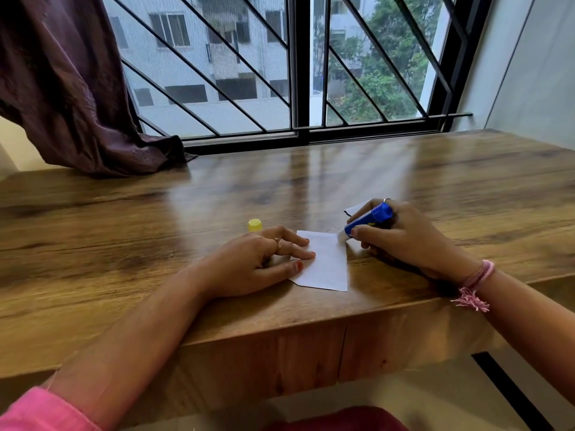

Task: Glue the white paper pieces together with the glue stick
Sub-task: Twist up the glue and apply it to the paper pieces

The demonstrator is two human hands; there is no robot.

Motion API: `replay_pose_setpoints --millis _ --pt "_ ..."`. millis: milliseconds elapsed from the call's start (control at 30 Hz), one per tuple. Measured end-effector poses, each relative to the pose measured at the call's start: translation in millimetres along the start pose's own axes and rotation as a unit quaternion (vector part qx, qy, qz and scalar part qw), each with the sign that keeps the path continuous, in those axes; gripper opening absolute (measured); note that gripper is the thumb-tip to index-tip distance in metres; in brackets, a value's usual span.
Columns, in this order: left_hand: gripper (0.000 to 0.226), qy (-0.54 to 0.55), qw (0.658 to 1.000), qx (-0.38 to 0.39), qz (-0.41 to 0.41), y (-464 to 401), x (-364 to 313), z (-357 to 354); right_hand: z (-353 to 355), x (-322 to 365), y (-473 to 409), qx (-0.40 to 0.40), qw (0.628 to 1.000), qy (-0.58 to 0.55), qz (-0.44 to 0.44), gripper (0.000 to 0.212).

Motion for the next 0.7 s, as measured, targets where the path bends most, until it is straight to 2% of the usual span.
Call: replay_pose_setpoints --millis 200,333,467,600,700 --pt "0.032 -0.004 1.0 0.0 -0.001 0.5 1.1 -0.6 3.7 -0.1 2.1 -0.014 1.0 -0.018 -0.006 0.005" --pt "0.033 -0.003 1.0 -0.002 0.001 -0.8 1.5 -1.5 -4.8 6.2 3.2 0.023 1.0 -0.015 0.003 0.003" --pt "0.033 -0.003 1.0 0.0 -0.002 -0.1 1.0 -1.1 0.3 5.6 1.6 -0.003 1.0 -0.024 -0.002 0.003" --pt "0.035 -0.002 1.0 0.0 0.001 0.2 0.1 -0.5 -6.2 7.5 3.9 0.028 0.999 -0.016 0.0 0.002" --pt "0.034 -0.003 1.0 -0.001 0.0 0.3 0.0 -0.1 -1.2 7.4 2.9 0.004 1.0 -0.014 0.003 0.002"
Point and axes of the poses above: each hand's wrist, its own y-axis away from the middle knuckle, its own z-axis out of the back of the hand, x = y × z, the point moved 10 cm from there along -y, towards the middle knuckle, and after that the axes turned 7 degrees about -y, right-handed, at the moved point
